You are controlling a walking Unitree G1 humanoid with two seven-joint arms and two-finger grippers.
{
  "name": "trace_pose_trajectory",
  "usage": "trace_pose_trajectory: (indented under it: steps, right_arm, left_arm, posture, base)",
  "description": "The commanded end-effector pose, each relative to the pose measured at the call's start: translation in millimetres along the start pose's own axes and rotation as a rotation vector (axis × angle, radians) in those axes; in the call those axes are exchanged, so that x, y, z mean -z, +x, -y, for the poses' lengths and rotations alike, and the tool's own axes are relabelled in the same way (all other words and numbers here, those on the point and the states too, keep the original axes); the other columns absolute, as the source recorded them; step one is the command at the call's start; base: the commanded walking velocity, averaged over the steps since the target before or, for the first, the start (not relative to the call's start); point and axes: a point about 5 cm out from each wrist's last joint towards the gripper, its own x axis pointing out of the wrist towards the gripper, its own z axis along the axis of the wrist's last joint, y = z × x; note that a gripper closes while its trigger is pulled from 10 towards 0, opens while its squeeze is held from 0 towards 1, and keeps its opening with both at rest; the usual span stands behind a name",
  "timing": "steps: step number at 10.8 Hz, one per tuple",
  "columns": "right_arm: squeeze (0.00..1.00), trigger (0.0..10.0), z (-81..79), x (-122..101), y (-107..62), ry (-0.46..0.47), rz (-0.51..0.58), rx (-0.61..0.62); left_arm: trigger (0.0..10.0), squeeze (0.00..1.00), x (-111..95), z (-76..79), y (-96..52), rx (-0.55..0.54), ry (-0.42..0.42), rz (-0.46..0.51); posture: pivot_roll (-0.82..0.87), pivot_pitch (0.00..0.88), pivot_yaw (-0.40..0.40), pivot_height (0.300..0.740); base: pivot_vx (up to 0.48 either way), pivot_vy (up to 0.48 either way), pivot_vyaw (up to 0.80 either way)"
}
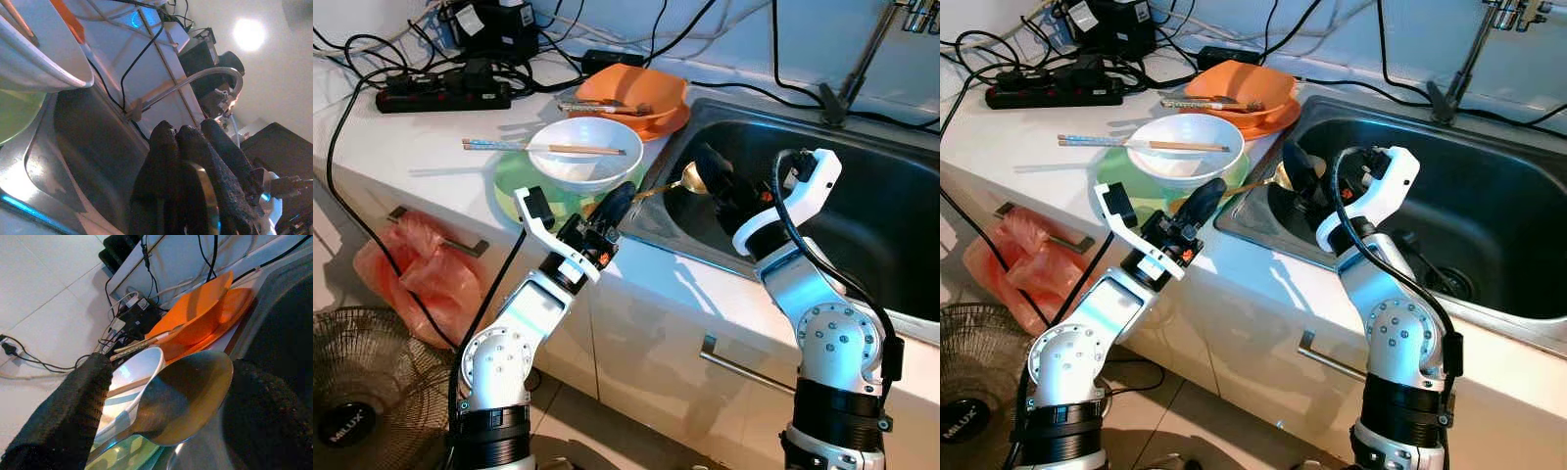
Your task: Kitchen organization
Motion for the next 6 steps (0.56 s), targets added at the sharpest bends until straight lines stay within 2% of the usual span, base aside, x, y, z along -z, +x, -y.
trace_pose_trajectory:
  steps: [1,4,5,6]
  right_arm:
    - [0.00,10.0,-0.8,6,-0.1,0.009,-0.033,-0.004]
    - [0.00,10.0,-1.5,17,-2.9,0.049,-0.065,-0.025]
    - [0.00,5.2,-0.8,19,-3.1,0.059,-0.062,-0.025]
    - [0.00,0.0,0.5,18,-3.1,0.055,-0.048,-0.016]
  left_arm:
    - [0.0,0.00,0,7.6,5.0,0.039,-0.006,0.003]
    - [0.0,0.00,0,12.1,11.7,0.066,-0.033,0.013]
    - [0.0,0.00,1,12.0,12.0,0.067,-0.040,0.008]
    - [0.0,0.00,2,11.8,11.0,0.065,-0.040,0.001]
  posture:
    - [-0.01,0.055,0.004,0.740]
    - [-0.01,0.057,0.006,0.740]
    - [-0.01,0.058,0.009,0.740]
    - [-0.01,0.060,0.011,0.740]
  base:
    - [0.000,0.000,0.00]
    - [0.000,0.000,0.00]
    - [0.000,0.000,0.00]
    - [0.000,0.000,0.00]
